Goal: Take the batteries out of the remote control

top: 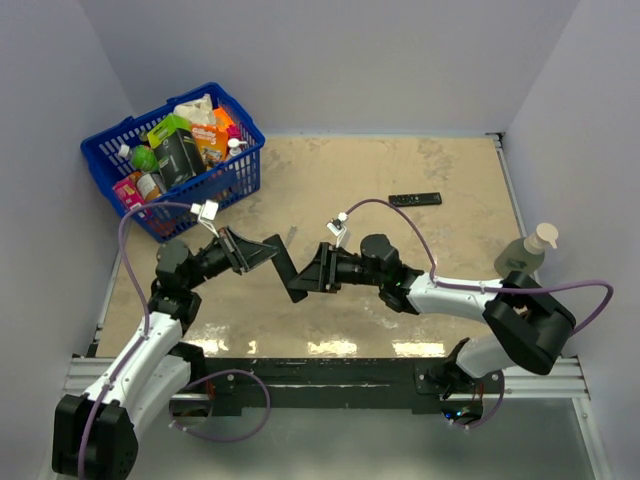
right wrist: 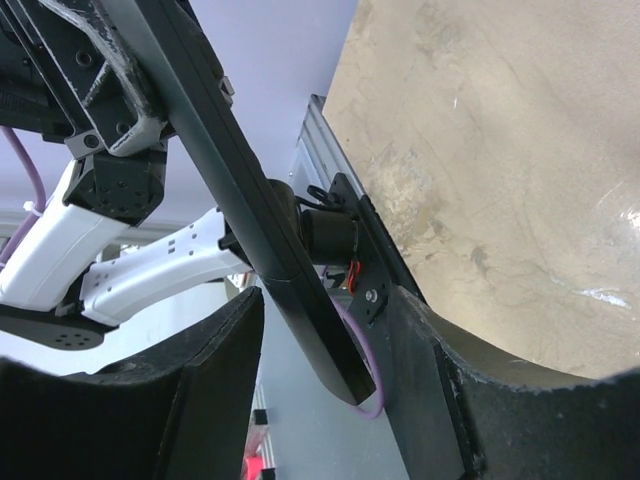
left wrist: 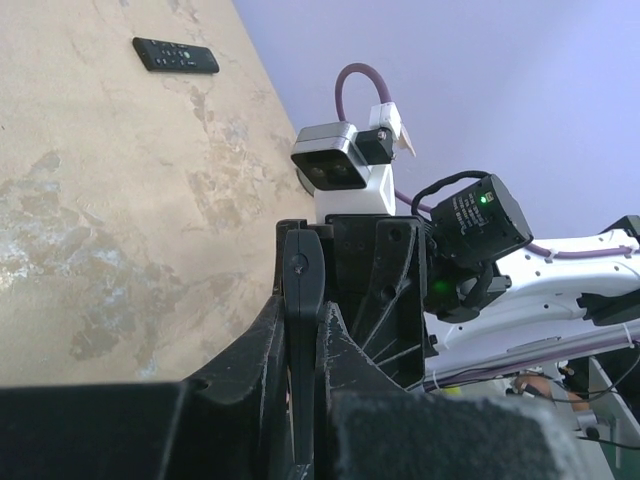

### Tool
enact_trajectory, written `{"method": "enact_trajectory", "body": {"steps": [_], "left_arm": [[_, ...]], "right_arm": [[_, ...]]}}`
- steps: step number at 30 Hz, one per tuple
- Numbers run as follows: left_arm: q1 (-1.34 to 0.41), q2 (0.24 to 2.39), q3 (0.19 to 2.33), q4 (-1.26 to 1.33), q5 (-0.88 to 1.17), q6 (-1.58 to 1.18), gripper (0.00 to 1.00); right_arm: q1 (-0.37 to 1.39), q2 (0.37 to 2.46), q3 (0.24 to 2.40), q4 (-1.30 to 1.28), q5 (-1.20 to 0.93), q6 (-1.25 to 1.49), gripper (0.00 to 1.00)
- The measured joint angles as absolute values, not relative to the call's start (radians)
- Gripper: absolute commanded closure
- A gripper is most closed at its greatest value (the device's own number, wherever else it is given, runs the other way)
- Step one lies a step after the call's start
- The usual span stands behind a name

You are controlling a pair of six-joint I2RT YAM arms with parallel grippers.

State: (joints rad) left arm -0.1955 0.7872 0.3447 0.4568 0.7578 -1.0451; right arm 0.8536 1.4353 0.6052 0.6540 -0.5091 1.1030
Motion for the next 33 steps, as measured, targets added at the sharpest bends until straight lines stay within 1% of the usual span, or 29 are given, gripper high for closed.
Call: {"method": "enact_trajectory", "body": {"steps": [5, 10, 18, 24, 26, 27, 31, 33], "left_arm": [[-0.191, 0.783, 0.344, 0.46, 0.759, -1.056, 1.0], [-0.191, 0.783, 0.338, 0.464, 0.759, -1.056, 1.0], [-0.19, 0.783, 0.332, 0.464, 0.76, -1.056, 1.0], [-0.19, 0.785, 0.332, 0.464, 0.76, -1.057, 1.0], [-0.19, 0.787, 0.332, 0.464, 0.76, -1.056, 1.0], [-0.19, 0.787, 0.332, 0.463, 0.76, -1.056, 1.0], [-0.185, 0.787, 0.332, 0.464, 0.76, -1.057, 1.0], [-0.184, 0.787, 0.332, 0.464, 0.762, -1.063, 1.0]], "right_arm": [[0.854, 1.435, 0.601, 0.663, -0.512, 1.11, 0.44], [0.854, 1.435, 0.601, 0.675, -0.514, 1.121, 0.41], [0.854, 1.435, 0.601, 0.701, -0.519, 1.137, 0.48], [0.854, 1.46, 0.602, 0.707, -0.52, 1.139, 0.46], [0.854, 1.476, 0.602, 0.712, -0.521, 1.143, 0.5], [0.854, 1.483, 0.602, 0.718, -0.524, 1.145, 0.56], [0.854, 1.486, 0.602, 0.749, -0.537, 1.155, 0.65], [0.854, 1.486, 0.6, 0.759, -0.546, 1.157, 0.67]]}}
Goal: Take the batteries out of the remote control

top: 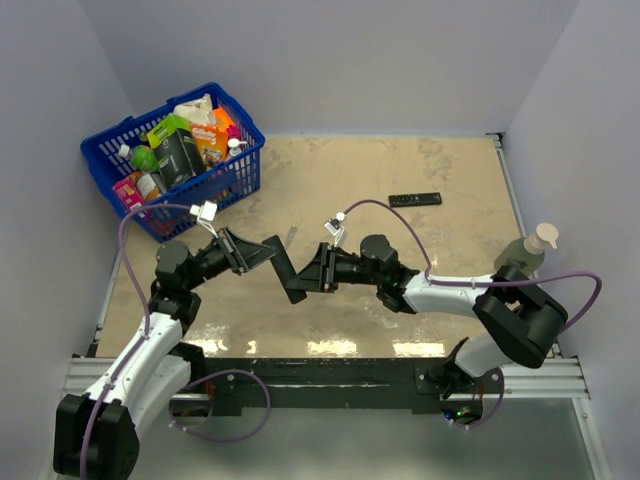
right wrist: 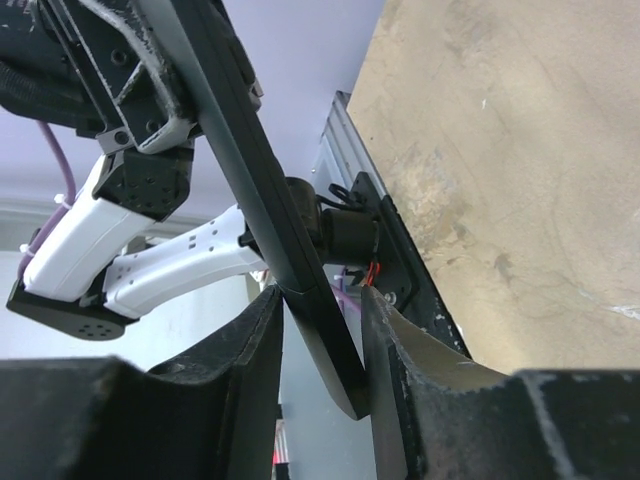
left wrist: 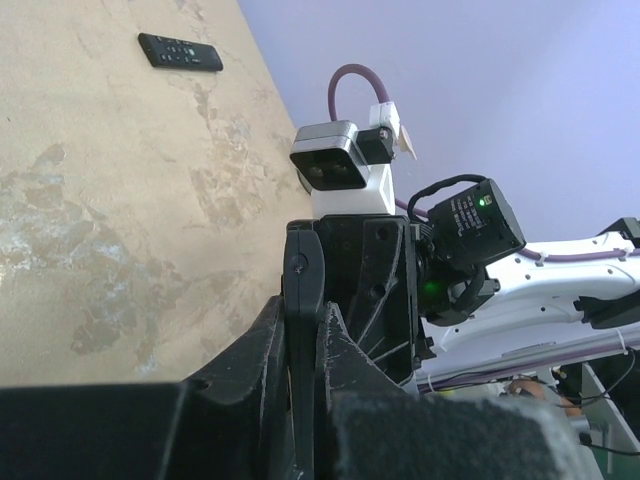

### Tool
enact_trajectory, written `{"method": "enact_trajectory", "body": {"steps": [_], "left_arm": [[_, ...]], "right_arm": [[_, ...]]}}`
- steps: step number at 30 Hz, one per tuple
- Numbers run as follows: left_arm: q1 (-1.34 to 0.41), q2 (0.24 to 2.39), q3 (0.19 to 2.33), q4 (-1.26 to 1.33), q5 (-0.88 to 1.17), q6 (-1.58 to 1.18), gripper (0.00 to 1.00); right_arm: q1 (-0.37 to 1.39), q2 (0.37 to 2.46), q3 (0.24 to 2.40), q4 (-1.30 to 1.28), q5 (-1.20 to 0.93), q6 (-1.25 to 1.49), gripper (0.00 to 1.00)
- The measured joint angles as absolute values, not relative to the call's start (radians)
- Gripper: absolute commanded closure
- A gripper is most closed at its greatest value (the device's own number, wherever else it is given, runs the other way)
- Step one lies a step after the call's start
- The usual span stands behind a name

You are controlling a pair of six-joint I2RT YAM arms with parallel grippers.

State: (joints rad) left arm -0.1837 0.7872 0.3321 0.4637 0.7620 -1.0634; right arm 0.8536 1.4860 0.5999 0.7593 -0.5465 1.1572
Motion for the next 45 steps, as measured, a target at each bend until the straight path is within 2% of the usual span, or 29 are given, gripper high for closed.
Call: {"method": "enact_trajectory", "body": {"steps": [6, 16, 18, 19, 22, 28, 33, 38, 45], "left_arm": [[-0.183, 0.792, 0.332, 0.463, 0.775, -1.071, 1.0], [-0.183, 0.801, 0.329, 0.463, 0.791, -1.082, 1.0], [-0.183, 0.801, 0.328, 0.463, 0.79, -1.082, 1.0], [-0.183, 0.801, 0.327, 0.463, 0.79, -1.082, 1.0], [-0.183, 0.8, 0.319, 0.463, 0.79, -1.084, 1.0], [-0.183, 0.779, 0.315, 0.465, 0.778, -1.088, 1.0], [-0.181, 0.762, 0.314, 0.469, 0.773, -1.089, 1.0], [-0.179, 0.758, 0.313, 0.471, 0.773, -1.089, 1.0], [-0.179, 0.757, 0.312, 0.479, 0.77, -1.089, 1.0]], "right_arm": [[0.853, 1.486, 0.583, 0.789, -0.565, 1.152, 0.82], [0.854, 1.486, 0.55, 0.846, -0.573, 1.152, 0.87], [0.854, 1.485, 0.55, 0.846, -0.575, 1.152, 0.84], [0.854, 1.485, 0.55, 0.846, -0.576, 1.152, 0.74], [0.854, 1.483, 0.55, 0.836, -0.576, 1.16, 0.6], [0.852, 1.478, 0.536, 0.828, -0.566, 1.261, 0.46], [0.852, 1.478, 0.532, 0.842, -0.557, 1.332, 0.41], [0.852, 1.488, 0.532, 0.881, -0.543, 1.378, 0.41], [0.852, 1.551, 0.525, 0.963, -0.542, 1.423, 0.53]]}}
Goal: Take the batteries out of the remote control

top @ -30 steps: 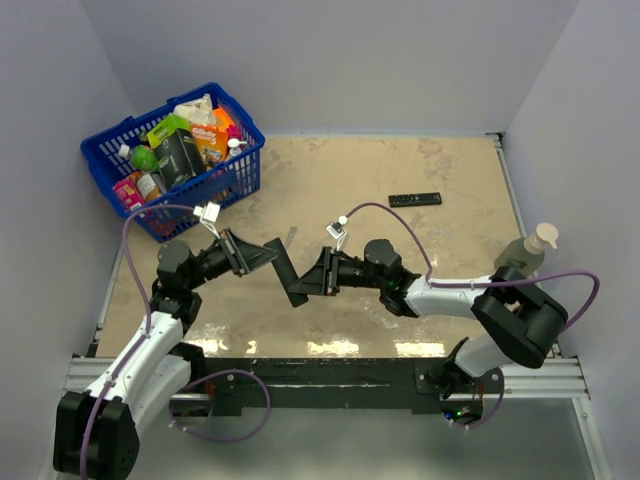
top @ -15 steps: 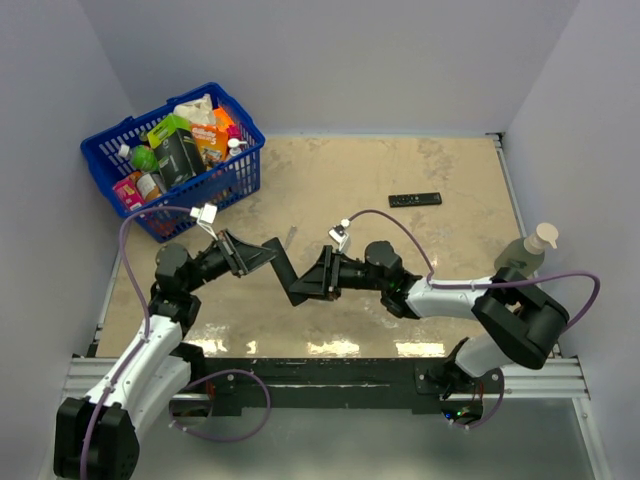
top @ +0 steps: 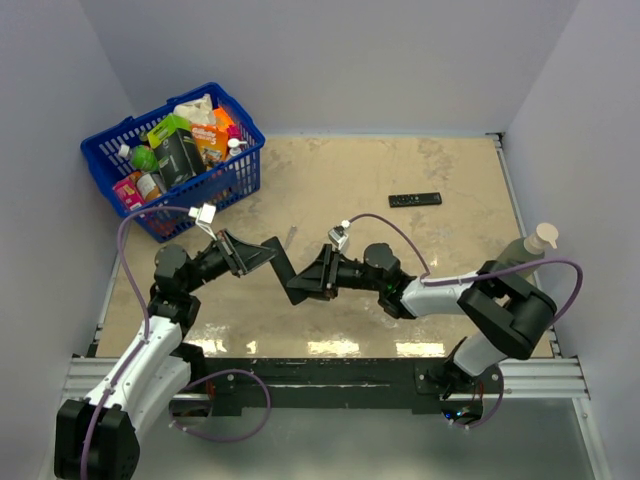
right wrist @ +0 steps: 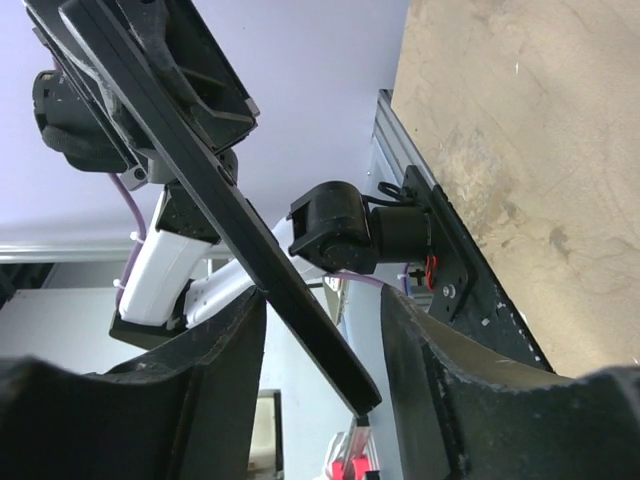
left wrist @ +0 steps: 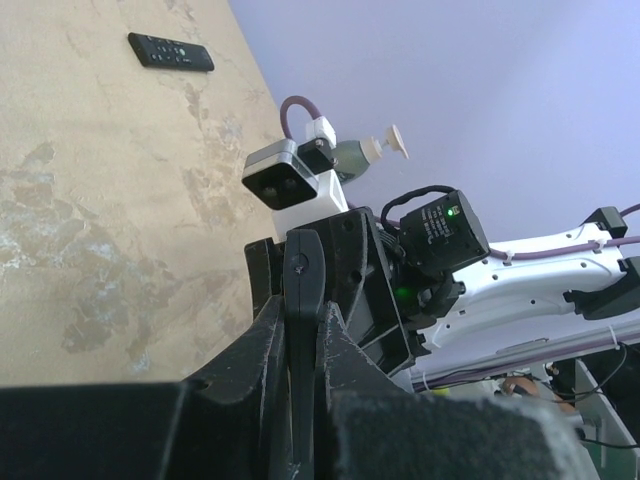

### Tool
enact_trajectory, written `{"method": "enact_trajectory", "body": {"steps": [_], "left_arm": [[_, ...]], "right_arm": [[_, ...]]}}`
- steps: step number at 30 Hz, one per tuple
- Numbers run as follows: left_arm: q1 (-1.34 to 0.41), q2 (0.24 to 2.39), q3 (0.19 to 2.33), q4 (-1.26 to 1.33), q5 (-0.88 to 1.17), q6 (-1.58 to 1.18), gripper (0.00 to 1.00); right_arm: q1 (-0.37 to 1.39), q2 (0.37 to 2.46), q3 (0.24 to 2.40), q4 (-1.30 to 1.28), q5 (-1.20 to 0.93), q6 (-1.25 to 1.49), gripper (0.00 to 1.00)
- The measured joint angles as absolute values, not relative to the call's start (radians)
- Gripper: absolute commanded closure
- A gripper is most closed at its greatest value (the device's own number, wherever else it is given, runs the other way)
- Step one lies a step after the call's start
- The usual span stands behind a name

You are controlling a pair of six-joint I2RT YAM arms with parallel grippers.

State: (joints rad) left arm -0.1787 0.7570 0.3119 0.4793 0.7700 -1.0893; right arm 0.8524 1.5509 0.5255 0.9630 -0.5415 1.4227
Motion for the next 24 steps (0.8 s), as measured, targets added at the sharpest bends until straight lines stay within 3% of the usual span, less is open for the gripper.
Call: {"method": "enact_trajectory", "body": {"steps": [8, 13, 17, 24], "left_arm": [[-0.177, 0.76, 0.3, 0.484, 0.765, -1.118, 1.0], [-0.175, 0.761, 0.297, 0.487, 0.764, -1.139, 1.0], [-0.175, 0.766, 0.288, 0.488, 0.767, -1.142, 1.0], [-0.177, 0.785, 0.284, 0.484, 0.76, -1.129, 1.0]], "right_arm": [[0.855, 1.555, 0.499, 1.046, -0.553, 1.427, 0.78], [0.856, 1.554, 0.492, 1.067, -0.559, 1.42, 0.82], [0.856, 1.555, 0.482, 1.074, -0.559, 1.42, 0.76], [0.856, 1.563, 0.478, 1.056, -0.545, 1.42, 0.56]]}}
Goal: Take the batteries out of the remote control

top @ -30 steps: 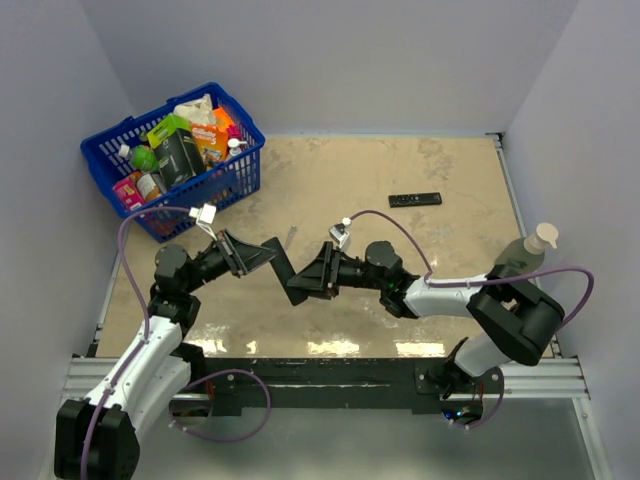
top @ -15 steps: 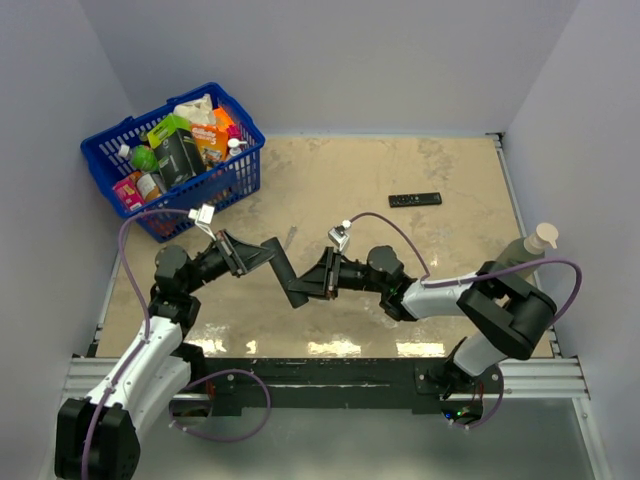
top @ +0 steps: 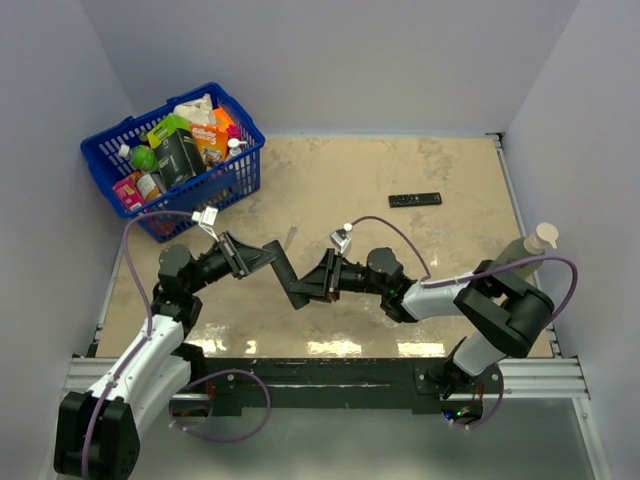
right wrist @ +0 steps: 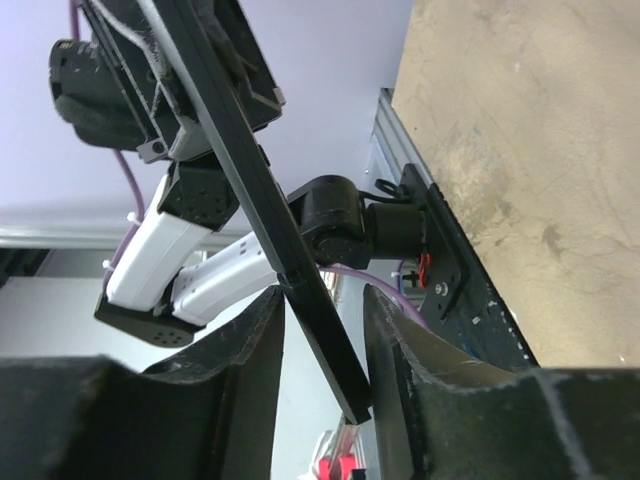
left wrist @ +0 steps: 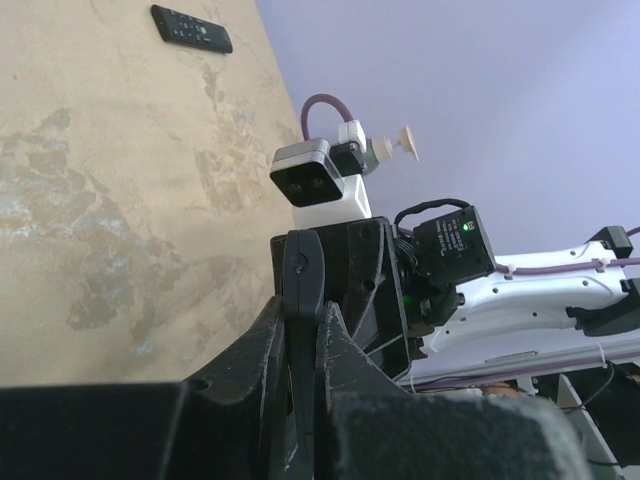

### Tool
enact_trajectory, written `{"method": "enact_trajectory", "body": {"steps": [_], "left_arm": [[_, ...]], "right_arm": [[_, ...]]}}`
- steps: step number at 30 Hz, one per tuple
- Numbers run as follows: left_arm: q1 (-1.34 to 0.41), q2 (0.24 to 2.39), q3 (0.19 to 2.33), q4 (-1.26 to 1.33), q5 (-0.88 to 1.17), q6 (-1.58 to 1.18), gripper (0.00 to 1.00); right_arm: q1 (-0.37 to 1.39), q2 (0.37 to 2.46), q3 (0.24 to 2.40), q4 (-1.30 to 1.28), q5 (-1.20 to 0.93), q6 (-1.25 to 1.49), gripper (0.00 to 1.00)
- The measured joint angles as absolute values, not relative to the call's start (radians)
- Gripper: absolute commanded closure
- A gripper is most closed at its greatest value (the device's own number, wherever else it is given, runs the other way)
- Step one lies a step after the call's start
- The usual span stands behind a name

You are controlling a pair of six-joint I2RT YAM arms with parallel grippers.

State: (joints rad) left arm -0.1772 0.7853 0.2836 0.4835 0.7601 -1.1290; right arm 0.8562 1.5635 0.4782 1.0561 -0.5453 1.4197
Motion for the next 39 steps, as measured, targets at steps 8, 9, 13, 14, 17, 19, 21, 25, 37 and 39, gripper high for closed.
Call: {"method": "enact_trajectory", "body": {"steps": [8, 9, 13, 14, 17, 19, 21, 25, 37, 39], "left_arm": [[-0.177, 0.82, 0.284, 0.418, 0.69, -1.045, 1.0], [-0.177, 0.821, 0.284, 0.412, 0.684, -1.037, 1.0], [-0.177, 0.824, 0.284, 0.393, 0.668, -1.027, 1.0], [-0.177, 0.824, 0.284, 0.393, 0.667, -1.028, 1.0], [-0.177, 0.823, 0.284, 0.388, 0.665, -1.028, 1.0], [-0.177, 0.819, 0.284, 0.377, 0.663, -1.027, 1.0], [-0.177, 0.818, 0.284, 0.366, 0.662, -1.027, 1.0], [-0.177, 0.824, 0.284, 0.35, 0.664, -1.028, 1.0], [-0.175, 0.832, 0.287, 0.28, 0.616, -0.991, 1.0], [-0.175, 0.831, 0.287, 0.276, 0.614, -0.991, 1.0]], "right_arm": [[0.851, 1.623, 0.43, 1.071, -0.542, 1.43, 0.64], [0.851, 1.63, 0.425, 1.074, -0.542, 1.433, 0.65], [0.851, 1.637, 0.412, 1.084, -0.542, 1.439, 0.73], [0.851, 1.637, 0.409, 1.088, -0.542, 1.439, 0.73], [0.85, 1.637, 0.401, 1.101, -0.542, 1.441, 0.74], [0.85, 1.637, 0.396, 1.108, -0.542, 1.441, 0.75], [0.85, 1.636, 0.387, 1.116, -0.541, 1.441, 0.75], [0.85, 1.633, 0.375, 1.123, -0.538, 1.441, 0.73], [0.85, 1.559, 0.362, 1.107, -0.538, 1.429, 0.74], [0.85, 1.558, 0.363, 1.103, -0.538, 1.424, 0.73]]}}
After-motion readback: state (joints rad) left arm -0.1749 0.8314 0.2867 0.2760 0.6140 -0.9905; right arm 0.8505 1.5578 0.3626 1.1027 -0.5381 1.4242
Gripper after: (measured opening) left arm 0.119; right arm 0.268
